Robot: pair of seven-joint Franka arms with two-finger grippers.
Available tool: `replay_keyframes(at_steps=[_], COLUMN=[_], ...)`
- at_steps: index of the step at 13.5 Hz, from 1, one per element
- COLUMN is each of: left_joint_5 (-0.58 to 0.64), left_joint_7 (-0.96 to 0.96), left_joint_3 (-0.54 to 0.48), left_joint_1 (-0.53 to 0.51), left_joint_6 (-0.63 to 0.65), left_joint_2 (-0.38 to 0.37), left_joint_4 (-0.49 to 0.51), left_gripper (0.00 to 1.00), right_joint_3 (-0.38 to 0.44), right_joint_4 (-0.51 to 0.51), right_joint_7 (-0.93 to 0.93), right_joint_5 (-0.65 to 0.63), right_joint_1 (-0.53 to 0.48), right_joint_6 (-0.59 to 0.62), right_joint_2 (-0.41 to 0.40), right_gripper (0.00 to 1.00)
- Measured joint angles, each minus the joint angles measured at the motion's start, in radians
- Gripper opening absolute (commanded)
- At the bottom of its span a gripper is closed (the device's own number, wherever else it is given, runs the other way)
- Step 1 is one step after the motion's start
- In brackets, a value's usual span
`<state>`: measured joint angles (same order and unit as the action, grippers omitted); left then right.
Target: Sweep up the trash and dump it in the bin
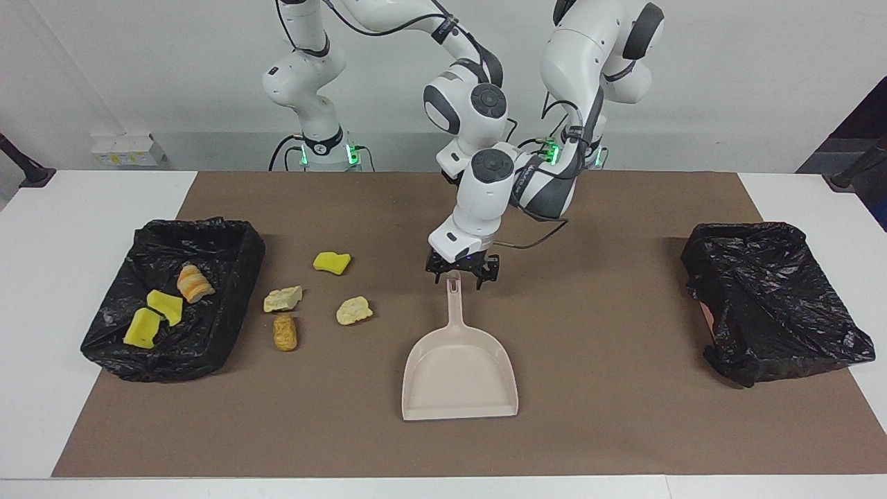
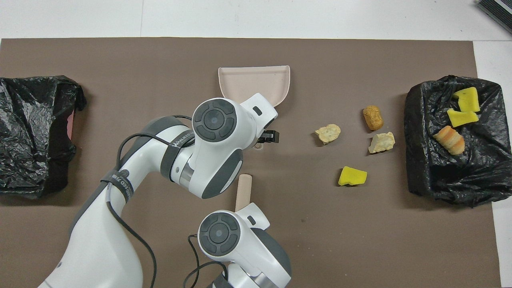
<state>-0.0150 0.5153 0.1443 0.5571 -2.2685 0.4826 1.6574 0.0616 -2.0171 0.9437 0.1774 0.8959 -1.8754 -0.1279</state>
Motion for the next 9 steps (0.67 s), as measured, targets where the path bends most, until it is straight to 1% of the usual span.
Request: replay_keyframes(at_steps=[2, 5, 7, 9], left_joint_5=[0.002, 0.011, 0.014, 0.015], left_joint_7=[0.004, 0.004, 0.008, 0.022], left_joint_3=[0.0, -0.002, -0.003, -0.003], left_joint_1=[0.004, 0.004, 0.004, 0.004], left_joint_6=[-0.016, -0.018, -0.02, -0.021], left_joint_2=[0.009, 0.009, 0.011, 0.021], left_joint_4=[-0.002, -0.008, -0.018, -0.041], left_gripper=[1.0, 1.0, 1.0, 0.84], right_joint_3=[0.001, 0.003, 0.003, 0.005], right_joint_4=[-0.005, -0.029, -0.046, -0.073], right_joint_7=[-0.001, -0.048, -0.099, -0.147], right_joint_5=[-0.001, -0.013, -0.049, -0.08], right_joint_1=[-0.043, -0.103, -0.143, -0.19], right_joint_6=[0.089, 0.169, 0.217, 0.245], right_joint_2=[0.062, 0.145, 0.185, 0.223], right_gripper=[0.0, 0.0, 0.0, 0.0])
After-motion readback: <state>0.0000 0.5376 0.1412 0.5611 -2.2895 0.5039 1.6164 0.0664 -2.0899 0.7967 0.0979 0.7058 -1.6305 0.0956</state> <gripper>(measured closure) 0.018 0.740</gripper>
